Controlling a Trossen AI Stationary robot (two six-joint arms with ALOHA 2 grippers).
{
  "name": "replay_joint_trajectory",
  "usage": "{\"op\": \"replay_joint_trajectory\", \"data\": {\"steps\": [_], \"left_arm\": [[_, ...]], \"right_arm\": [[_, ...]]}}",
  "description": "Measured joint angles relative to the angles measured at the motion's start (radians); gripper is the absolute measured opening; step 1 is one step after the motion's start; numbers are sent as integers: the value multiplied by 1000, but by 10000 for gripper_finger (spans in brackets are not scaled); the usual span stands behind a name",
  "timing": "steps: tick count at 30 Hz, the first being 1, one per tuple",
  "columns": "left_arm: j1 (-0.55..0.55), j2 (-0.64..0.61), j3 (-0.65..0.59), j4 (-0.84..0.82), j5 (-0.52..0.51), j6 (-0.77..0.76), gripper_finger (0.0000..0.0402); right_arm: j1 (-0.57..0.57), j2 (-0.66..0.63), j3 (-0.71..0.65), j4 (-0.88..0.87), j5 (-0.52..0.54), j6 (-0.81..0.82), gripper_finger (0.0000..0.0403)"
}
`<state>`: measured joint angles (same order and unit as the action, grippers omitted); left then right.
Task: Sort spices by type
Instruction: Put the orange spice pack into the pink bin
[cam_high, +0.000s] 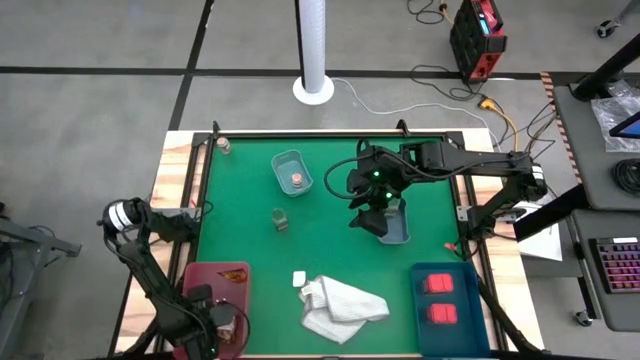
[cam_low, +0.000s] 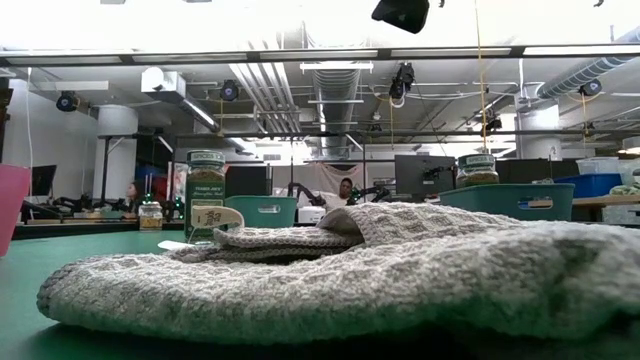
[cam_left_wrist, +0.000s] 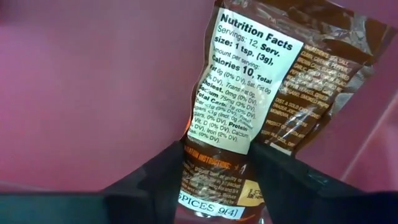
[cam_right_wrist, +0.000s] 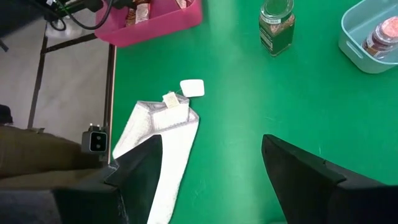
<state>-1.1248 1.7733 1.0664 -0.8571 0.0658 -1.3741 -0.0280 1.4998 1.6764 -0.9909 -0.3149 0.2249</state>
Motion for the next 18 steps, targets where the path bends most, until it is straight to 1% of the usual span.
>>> {"op": "replay_joint_trajectory", "data": {"steps": [4,10,11,14,18], "left_arm": [[0,0,0,5,5,-8,125],[1,-1,3,3,15,-68,21],[1,-4,3,3,14,-84,14],[0,-14,10,-6,-7,-124,13],[0,-34,35,-37,-52,-133,4]], "right_arm": [[0,0,0,0,0,0,254],[0,0,0,18,0,0,247],[0,0,0,24,0,0,247],[0,0,0,40,0,0,252],[0,0,0,45,0,3,258]]}}
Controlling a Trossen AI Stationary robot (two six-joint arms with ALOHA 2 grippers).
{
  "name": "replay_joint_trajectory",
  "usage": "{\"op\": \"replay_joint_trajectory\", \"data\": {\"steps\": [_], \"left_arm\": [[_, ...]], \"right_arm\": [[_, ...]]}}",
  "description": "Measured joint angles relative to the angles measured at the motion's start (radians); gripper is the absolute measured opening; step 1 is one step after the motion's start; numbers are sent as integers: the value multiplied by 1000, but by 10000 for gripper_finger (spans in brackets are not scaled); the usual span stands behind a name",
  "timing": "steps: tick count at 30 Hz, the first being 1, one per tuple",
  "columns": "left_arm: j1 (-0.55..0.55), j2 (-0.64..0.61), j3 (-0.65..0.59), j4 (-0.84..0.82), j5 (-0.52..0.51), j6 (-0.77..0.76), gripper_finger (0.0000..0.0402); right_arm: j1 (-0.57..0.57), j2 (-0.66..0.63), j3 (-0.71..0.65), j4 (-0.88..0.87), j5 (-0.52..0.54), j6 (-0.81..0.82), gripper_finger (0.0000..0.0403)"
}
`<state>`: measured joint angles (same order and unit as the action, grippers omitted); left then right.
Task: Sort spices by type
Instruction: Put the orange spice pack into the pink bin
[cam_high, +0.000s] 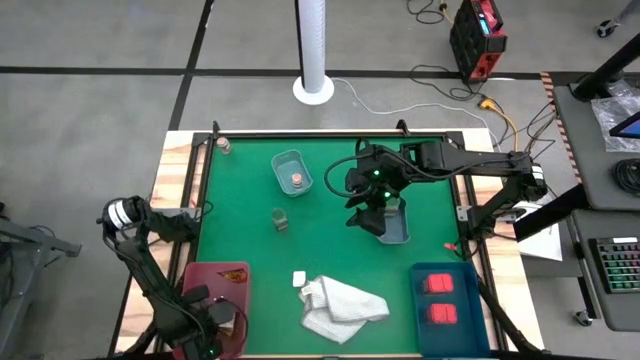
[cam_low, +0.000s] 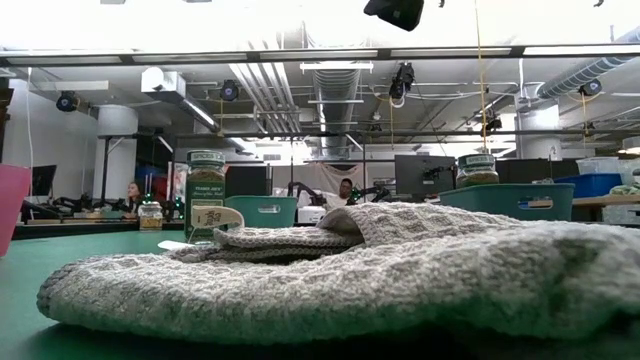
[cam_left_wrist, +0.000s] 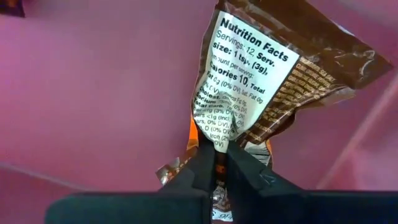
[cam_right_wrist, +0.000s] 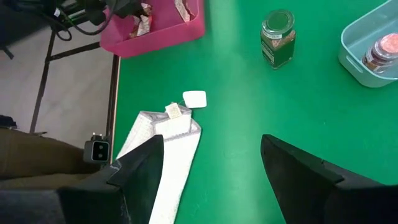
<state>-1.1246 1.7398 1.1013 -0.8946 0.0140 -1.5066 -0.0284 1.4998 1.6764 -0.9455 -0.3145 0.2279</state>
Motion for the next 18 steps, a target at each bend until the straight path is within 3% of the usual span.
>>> {"op": "replay_joint_trajectory", "data": {"steps": [11,18], "left_arm": [[-6,-17,99,-62,-24,0,1],[-11,-19,321,-322,-150,-38,0]], "right_arm": [[0,0,0,13,0,0,247],[0,0,0,59,0,-34,244]]}}
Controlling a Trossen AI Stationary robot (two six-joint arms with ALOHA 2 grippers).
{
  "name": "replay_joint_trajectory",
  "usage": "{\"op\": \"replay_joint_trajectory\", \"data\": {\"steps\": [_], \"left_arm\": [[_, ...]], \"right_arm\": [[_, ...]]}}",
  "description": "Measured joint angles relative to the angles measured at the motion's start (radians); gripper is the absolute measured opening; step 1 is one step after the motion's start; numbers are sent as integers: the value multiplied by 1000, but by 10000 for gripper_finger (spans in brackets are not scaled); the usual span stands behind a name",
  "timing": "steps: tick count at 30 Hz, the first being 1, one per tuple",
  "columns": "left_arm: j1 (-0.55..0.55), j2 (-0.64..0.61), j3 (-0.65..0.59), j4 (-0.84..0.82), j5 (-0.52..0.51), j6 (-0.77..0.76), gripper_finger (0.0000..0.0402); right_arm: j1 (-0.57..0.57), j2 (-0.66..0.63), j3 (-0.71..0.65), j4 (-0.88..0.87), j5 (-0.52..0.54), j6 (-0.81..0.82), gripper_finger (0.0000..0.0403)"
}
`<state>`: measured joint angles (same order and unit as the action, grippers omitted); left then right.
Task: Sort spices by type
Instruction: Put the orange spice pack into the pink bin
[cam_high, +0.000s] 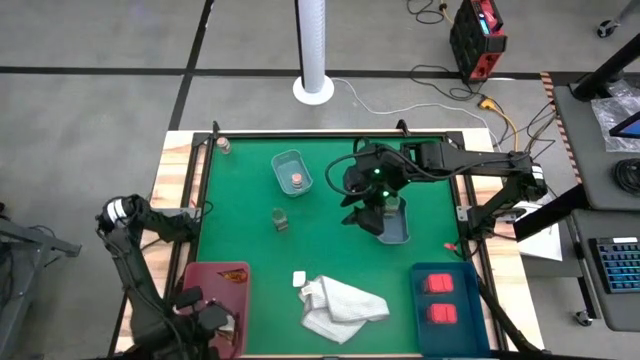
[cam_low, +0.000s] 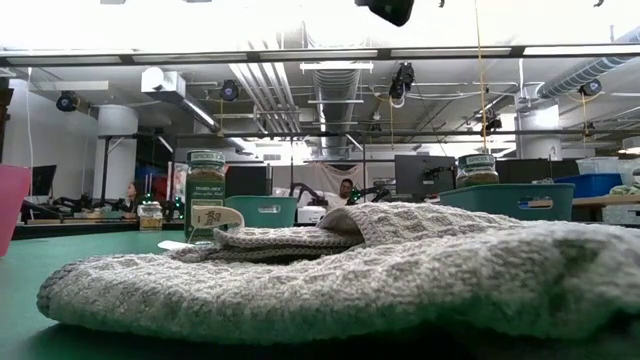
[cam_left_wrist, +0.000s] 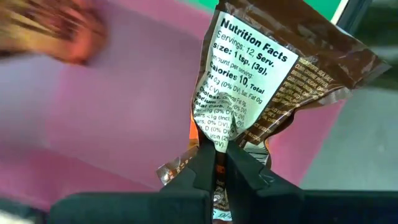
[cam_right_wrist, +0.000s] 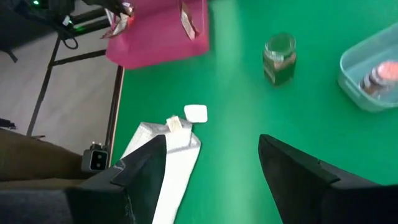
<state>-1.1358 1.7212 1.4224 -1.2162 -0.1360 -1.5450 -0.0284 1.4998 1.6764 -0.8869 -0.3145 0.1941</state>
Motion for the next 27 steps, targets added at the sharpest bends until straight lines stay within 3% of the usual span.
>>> {"op": "replay_joint_trajectory", "data": {"steps": [5,10,13,18,27], "left_arm": [[-4,-2,195,-224,-90,-60,0],[-22,-19,322,-303,-387,-96,0],[-24,-50,349,-303,-561,-85,0],[-24,-104,340,-303,-700,-57,0],[-16,-192,327,-204,-889,129,0]], "right_arm": [[-3,0,0,60,0,-34,251],[8,8,0,236,-1,-107,247],[35,32,1,412,-39,-201,242],[81,78,1,636,-101,-258,236],[154,199,120,709,-113,-337,247]]}}
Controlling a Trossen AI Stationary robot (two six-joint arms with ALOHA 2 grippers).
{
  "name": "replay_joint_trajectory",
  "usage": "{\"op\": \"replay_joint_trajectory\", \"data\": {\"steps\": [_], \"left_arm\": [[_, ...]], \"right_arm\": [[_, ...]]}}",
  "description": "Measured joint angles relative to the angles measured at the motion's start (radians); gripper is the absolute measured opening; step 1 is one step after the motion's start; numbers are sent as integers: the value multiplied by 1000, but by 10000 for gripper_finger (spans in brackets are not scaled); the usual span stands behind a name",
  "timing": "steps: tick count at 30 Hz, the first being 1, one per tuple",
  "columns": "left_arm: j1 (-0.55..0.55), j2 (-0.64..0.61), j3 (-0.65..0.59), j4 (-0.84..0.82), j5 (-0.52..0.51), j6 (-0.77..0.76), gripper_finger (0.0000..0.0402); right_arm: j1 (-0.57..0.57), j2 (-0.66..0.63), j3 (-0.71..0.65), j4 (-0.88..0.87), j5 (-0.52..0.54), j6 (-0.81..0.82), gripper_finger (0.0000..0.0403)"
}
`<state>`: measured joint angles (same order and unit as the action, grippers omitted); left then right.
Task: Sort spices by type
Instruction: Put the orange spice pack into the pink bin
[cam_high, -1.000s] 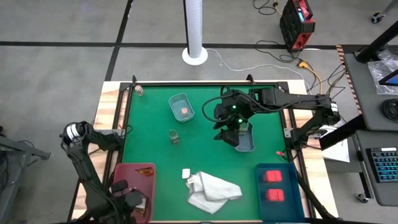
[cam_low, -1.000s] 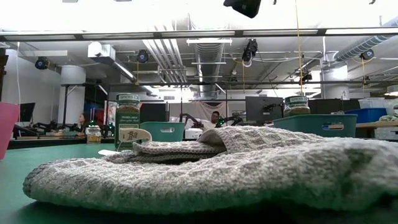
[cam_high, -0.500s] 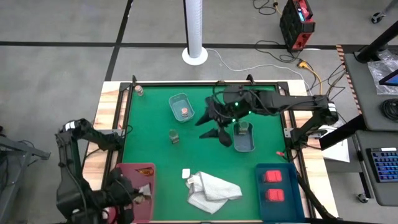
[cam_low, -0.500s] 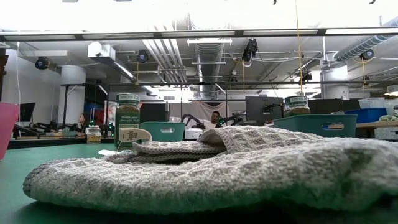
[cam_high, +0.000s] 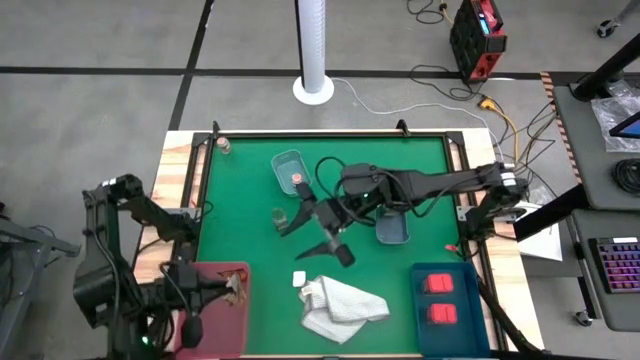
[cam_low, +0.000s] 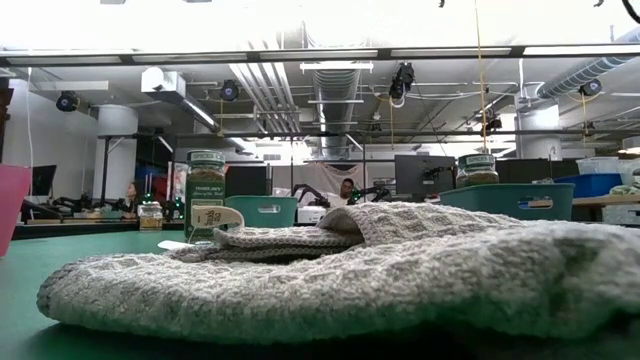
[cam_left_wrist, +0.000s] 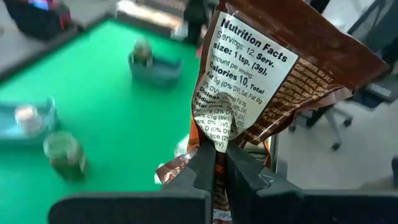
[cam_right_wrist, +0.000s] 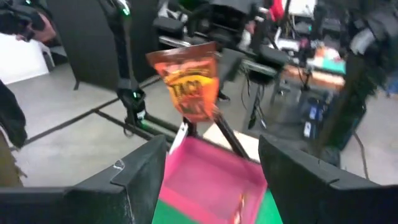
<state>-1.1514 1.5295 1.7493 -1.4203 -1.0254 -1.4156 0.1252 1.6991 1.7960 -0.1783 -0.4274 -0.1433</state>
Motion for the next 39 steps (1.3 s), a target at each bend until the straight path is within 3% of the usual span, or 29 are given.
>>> {"op": "replay_joint_trajectory", "data": {"steps": [3,9,17,20,25,31,39], "left_arm": [[23,-34,0,50,-47,118,0],[95,-98,0,212,-45,445,0],[203,-143,0,424,28,815,0],[242,-144,-1,502,125,930,0],[332,-148,-2,679,413,1052,0],[434,-147,-2,693,615,1077,0],[505,-148,-2,739,712,1123,0]], "right_arm": [[16,50,80,2,-2,-1,251],[25,125,247,-74,-1,0,252],[30,135,397,-141,17,-21,250],[32,135,427,-142,19,-18,258],[44,139,475,-137,-21,-31,272],[97,172,503,-158,-47,-54,270],[110,170,501,-182,-45,-47,260]]}}
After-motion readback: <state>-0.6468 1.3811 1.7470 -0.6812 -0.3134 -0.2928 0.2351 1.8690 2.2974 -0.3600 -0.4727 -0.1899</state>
